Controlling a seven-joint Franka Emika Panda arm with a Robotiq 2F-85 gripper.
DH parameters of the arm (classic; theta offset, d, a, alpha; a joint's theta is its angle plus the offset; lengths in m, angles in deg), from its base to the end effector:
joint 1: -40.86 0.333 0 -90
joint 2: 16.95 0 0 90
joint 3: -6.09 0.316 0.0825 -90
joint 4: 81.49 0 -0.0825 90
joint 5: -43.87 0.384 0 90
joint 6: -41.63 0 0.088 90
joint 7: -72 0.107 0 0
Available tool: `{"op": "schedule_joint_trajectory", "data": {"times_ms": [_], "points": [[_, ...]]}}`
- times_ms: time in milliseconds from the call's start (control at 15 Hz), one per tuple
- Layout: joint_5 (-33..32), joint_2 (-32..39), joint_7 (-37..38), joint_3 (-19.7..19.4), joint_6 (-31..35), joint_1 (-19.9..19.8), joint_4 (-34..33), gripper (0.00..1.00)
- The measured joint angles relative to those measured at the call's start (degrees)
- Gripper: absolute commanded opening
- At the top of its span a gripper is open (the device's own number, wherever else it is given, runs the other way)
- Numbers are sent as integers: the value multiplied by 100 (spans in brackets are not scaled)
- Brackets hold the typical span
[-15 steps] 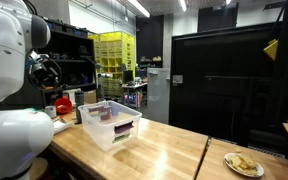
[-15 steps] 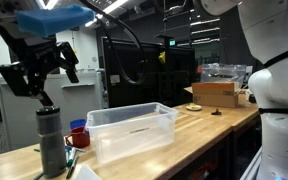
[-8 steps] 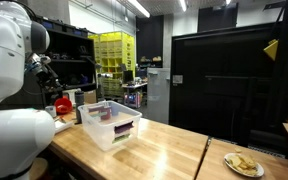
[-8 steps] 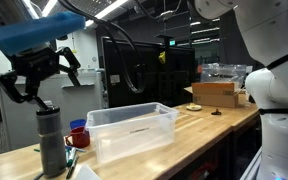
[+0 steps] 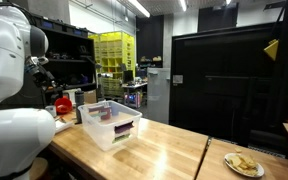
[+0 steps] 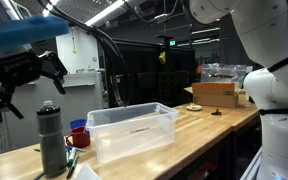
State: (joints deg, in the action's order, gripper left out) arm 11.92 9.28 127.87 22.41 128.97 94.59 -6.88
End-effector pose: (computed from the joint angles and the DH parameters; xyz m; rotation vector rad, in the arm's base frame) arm 0.3178 0.5923 0.4830 2.7014 0.3653 0.3965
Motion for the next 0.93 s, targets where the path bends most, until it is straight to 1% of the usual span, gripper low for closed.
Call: {"op": "schedule_joint_trajectory", "data": {"times_ms": [200, 533, 667, 933], "points": [[196, 8, 45, -60, 378, 43, -61, 100], [245, 27, 225, -67, 919, 9, -51, 100], [240, 53, 236, -73, 1048, 2, -56, 100], [240, 93, 224, -300, 1117, 140, -166, 100]]}}
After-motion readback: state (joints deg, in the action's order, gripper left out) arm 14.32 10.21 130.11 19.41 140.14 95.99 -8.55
